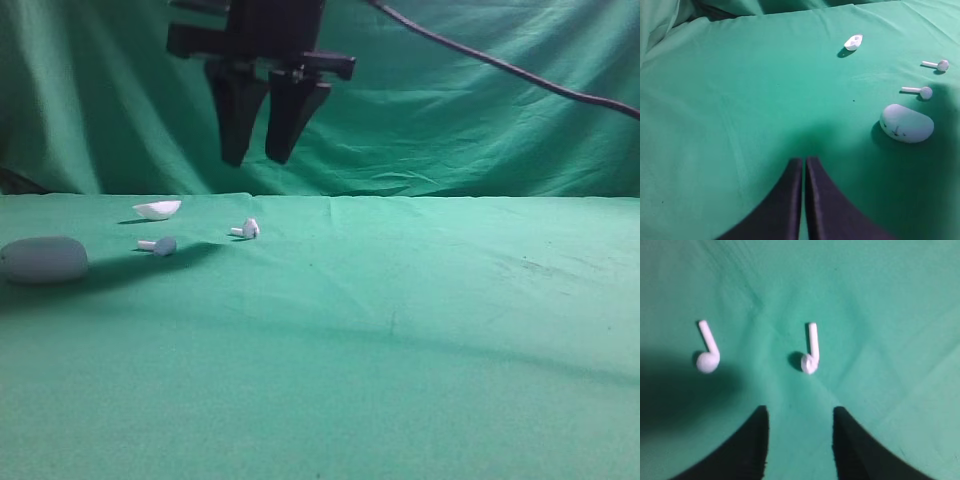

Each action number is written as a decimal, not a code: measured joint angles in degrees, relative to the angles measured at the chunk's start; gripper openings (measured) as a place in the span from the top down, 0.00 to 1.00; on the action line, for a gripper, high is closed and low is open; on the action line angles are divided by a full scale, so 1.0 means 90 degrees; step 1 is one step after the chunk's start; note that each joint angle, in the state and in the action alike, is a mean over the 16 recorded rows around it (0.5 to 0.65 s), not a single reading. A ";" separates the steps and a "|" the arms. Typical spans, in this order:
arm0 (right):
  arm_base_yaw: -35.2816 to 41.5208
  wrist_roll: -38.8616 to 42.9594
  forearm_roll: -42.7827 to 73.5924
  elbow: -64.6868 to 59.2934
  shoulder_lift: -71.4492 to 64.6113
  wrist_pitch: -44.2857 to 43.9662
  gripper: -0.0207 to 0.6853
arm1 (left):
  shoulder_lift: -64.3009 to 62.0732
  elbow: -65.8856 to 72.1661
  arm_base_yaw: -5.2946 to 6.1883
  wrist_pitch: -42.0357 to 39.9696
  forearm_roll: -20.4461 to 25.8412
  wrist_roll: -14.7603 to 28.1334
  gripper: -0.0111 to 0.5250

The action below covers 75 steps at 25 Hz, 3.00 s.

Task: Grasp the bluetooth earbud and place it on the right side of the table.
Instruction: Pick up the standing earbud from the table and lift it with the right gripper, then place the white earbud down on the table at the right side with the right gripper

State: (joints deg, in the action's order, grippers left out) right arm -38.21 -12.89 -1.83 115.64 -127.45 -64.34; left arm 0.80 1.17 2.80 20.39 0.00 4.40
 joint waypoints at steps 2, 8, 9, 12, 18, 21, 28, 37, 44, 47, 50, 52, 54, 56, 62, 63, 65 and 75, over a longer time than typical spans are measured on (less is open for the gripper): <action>-0.0036 0.0157 0.0060 0.0304 -0.0289 -0.0092 0.53 | 0.0000 0.0000 0.0000 0.0000 0.0000 0.0000 0.98; -0.0086 0.0561 0.0253 0.0828 -0.0868 -0.0218 0.46 | 0.0000 0.0000 0.0000 0.0000 0.0000 0.0000 0.98; -0.0088 0.0620 0.0283 0.0865 -0.0932 -0.0212 0.46 | 0.0000 0.0000 0.0000 0.0000 0.0000 0.0000 0.98; -0.0091 0.0776 0.0363 0.0922 -0.1076 -0.0163 0.45 | 0.0000 0.0000 0.0000 0.0000 0.0000 0.0000 0.98; -0.0092 0.0919 0.0424 0.0945 -0.1246 -0.0038 0.46 | 0.0000 0.0000 0.0000 0.0000 0.0000 0.0000 0.98; -0.0093 0.0932 0.0392 0.0956 -0.1299 0.0025 0.49 | 0.0000 0.0000 0.0000 0.0000 0.0000 0.0000 0.98; -0.0103 0.0949 0.0287 0.0990 -0.1350 0.0079 0.65 | 0.0000 0.0000 0.0000 0.0000 0.0000 0.0000 0.98; -0.0108 0.0957 0.0242 0.1249 -0.1169 -0.0174 0.85 | 0.0000 0.0000 0.0000 0.0000 0.0000 0.0000 0.98; 0.0073 0.0980 0.0365 0.1466 -0.0417 -0.0552 0.85 | 0.0000 0.0000 0.0000 0.0000 0.0000 0.0000 0.98; 0.0271 0.1002 0.0441 0.1377 0.0107 -0.0675 0.85 | 0.0000 0.0000 0.0000 0.0000 0.0000 0.0000 0.98; 0.0556 0.1046 0.0516 0.1048 0.0707 -0.0761 0.85 | 0.0000 0.0000 0.0000 0.0000 0.0000 0.0000 0.98; 0.0792 0.1085 0.0568 0.0672 0.1116 -0.0785 0.85 | 0.0000 0.0000 0.0000 0.0000 0.0000 0.0000 0.98; 0.1048 0.1142 0.0616 0.0154 0.1511 -0.0749 0.85 | 0.0000 0.0000 0.0000 0.0000 0.0000 0.0000 0.98; 0.1314 0.1226 0.0650 -0.0486 0.1879 -0.0648 0.85 | 0.0000 0.0000 0.0000 0.0000 0.0000 0.0000 0.98; 0.2044 0.1533 0.0683 -0.2883 0.2694 0.0056 0.85 | 0.0000 0.0000 0.0000 0.0000 0.0000 0.0000 0.98; 0.2138 0.1584 0.0686 -0.3285 0.2782 0.0223 0.85 | 0.0000 0.0000 0.0000 0.0000 0.0000 0.0000 0.98; 0.2296 0.1678 0.0689 -0.4044 0.2914 0.0587 0.85 | 0.0000 0.0000 0.0000 0.0000 0.0000 0.0000 0.98; 0.2591 0.1919 0.0765 -0.6078 0.2955 0.2167 0.85 | 0.0000 0.0000 0.0000 0.0000 0.0000 0.0000 0.98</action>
State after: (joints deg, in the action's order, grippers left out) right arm -14.89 4.38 5.05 60.94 -100.86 -44.84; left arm 0.80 1.17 2.80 20.39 0.00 4.40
